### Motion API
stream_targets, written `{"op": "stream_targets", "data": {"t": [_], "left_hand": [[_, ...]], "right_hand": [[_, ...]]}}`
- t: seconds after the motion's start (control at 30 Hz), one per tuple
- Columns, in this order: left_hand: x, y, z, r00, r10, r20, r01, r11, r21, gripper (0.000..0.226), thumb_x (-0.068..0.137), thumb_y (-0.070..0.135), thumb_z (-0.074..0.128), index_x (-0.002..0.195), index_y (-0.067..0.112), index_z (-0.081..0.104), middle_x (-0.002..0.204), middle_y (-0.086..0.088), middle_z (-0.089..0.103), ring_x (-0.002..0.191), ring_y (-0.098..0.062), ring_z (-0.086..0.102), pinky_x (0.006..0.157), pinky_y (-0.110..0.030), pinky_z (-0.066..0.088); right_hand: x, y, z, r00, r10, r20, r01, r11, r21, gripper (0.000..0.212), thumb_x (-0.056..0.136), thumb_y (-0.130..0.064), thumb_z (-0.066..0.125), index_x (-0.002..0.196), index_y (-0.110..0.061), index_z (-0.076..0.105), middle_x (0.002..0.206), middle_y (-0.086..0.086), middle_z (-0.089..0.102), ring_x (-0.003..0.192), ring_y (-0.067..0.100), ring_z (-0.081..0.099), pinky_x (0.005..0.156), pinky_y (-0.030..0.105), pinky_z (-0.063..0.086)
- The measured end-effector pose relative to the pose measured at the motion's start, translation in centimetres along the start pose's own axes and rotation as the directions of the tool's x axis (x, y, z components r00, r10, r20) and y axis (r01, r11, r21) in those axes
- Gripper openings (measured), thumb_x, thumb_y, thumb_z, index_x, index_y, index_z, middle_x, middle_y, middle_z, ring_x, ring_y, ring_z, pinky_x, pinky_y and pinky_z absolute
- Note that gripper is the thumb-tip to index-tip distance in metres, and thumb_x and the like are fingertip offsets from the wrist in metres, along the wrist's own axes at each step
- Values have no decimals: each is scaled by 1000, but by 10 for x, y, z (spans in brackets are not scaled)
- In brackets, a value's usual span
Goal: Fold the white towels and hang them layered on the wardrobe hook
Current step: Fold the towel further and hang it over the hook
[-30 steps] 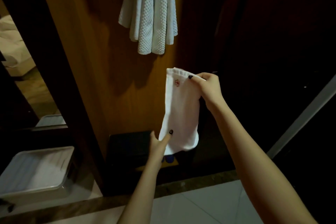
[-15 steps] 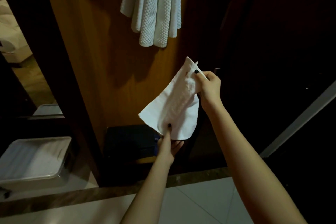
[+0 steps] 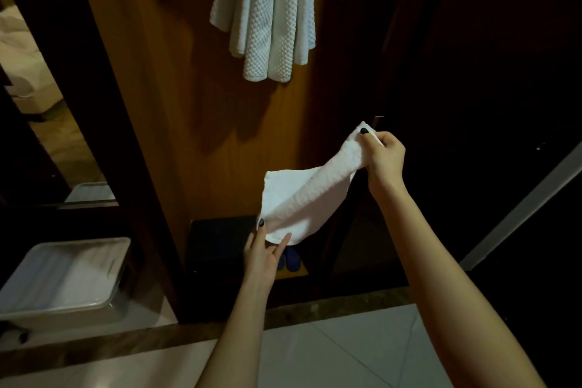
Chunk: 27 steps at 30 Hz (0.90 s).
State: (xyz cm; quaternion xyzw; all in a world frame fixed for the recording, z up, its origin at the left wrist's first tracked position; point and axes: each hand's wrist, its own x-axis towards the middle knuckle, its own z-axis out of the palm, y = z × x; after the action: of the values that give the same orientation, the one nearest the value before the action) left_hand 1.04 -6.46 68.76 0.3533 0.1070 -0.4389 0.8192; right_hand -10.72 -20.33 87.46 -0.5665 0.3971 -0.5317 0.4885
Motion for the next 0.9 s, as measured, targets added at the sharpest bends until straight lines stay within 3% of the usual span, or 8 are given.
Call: {"op": "stream_targets", "data": {"t": [0.13, 0.23, 0.33, 0.43, 0.57, 0.73, 0.8, 0.9], "left_hand": [[0, 8, -14, 992, -14, 122, 22, 998, -62, 35, 87, 32, 67, 118, 17, 62, 124, -7, 65, 111, -26, 62, 73, -36, 60], [-2, 10, -21, 985, -37, 170, 36, 999, 13, 40, 84, 42, 65, 121, 26, 59, 127, -3, 61, 113, -24, 60, 80, -35, 58], [-2, 12, -24, 997, -55, 46, 45, 980, 195, 27, 96, 33, 59, 121, 25, 57, 130, -5, 57, 111, -24, 58, 87, -40, 50], [1, 17, -22, 993, 107, -49, -81, 923, 376, 41, 99, 24, 56, 138, 25, 46, 142, -4, 48, 128, -24, 47, 102, -45, 40], [-10, 34, 10, 949, 248, 192, -313, 792, 524, 46, 95, 27, 61, 138, 30, 43, 141, 3, 49, 119, -11, 49, 102, -32, 37], [-25, 54, 63, 860, 111, 498, -423, 700, 575, 68, 78, 51, 65, 140, 30, 45, 129, 17, 56, 119, -4, 52, 97, -24, 38], [-31, 58, 75, 816, 95, 570, -470, 684, 559, 48, 81, 46, 66, 123, 23, 59, 115, 7, 70, 110, -11, 64, 86, -21, 49], [-39, 61, 83, 797, 146, 586, -489, 726, 484, 42, 78, 38, 69, 109, 10, 64, 102, -7, 74, 102, -26, 69, 81, -30, 56]], "right_hand": [[0, 3, -2, 1000, 31, -2, -31, 1000, -2, 16, 90, -8, 62, 74, -11, 61, 77, 11, 60, 78, 23, 58, 71, 34, 46], [-2, 2, -2, 999, 26, 42, -26, 1000, -5, 14, 89, -7, 62, 76, -11, 65, 72, 3, 62, 69, 14, 61, 65, 29, 49], [-3, -1, -1, 989, 5, 150, -3, 1000, -10, 13, 91, -11, 64, 80, -5, 69, 71, 3, 65, 67, 12, 64, 62, 25, 51], [-4, -7, 2, 958, 12, 286, 10, 997, -72, 14, 91, -14, 66, 87, -2, 71, 76, 8, 68, 71, 18, 65, 63, 27, 50], [-7, -15, 0, 892, 46, 449, 61, 973, -221, 12, 89, -16, 68, 80, -7, 71, 69, 3, 68, 63, 10, 62, 56, 20, 47], [-15, -26, -11, 764, 108, 636, 120, 945, -304, 13, 87, -17, 71, 75, -14, 73, 65, -1, 70, 61, 7, 65, 53, 16, 47], [-17, -30, -17, 715, 121, 689, 161, 930, -331, 13, 87, -16, 71, 75, -16, 74, 71, 1, 72, 66, 8, 67, 57, 17, 49], [-18, -35, -26, 700, 119, 704, 162, 934, -319, 11, 87, -11, 71, 77, -15, 75, 72, 0, 73, 66, 8, 67, 58, 16, 50]]}}
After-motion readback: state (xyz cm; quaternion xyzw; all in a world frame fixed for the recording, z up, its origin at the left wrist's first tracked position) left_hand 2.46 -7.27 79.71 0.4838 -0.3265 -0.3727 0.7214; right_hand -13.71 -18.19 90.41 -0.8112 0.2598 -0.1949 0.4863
